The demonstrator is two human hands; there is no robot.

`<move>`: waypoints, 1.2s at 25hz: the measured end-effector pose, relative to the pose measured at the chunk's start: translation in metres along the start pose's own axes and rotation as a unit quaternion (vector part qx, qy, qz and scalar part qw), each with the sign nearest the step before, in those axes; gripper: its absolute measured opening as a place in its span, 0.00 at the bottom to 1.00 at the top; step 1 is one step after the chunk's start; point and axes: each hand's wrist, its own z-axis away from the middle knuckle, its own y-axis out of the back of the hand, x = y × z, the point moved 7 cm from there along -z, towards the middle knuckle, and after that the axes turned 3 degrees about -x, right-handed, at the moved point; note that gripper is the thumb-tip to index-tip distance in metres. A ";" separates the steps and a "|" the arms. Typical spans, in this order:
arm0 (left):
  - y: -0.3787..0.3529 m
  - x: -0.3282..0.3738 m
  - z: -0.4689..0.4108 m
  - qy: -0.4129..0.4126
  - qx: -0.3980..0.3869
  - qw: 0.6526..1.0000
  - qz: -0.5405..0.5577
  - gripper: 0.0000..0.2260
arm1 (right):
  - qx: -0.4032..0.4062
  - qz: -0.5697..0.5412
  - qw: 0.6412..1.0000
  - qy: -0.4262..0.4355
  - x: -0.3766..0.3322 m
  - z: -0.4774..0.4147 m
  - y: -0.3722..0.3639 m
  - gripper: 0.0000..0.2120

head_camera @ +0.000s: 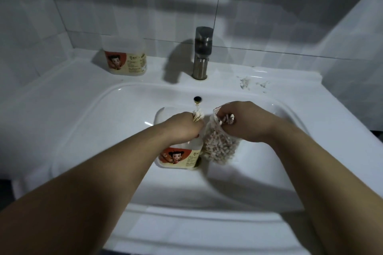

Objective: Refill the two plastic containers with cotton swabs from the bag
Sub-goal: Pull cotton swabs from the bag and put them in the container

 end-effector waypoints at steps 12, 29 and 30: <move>0.019 0.023 0.007 -0.095 0.118 0.979 0.139 0.18 | 0.003 0.007 0.998 0.062 -0.012 0.000 -0.003 0.03; 0.022 0.014 0.001 -0.058 0.115 0.981 0.143 0.05 | 0.218 -0.175 0.959 0.042 -0.006 0.007 0.036 0.02; 0.021 0.013 0.001 -0.059 0.112 0.982 0.140 0.05 | 0.221 -0.189 0.956 0.035 -0.004 0.007 0.037 0.02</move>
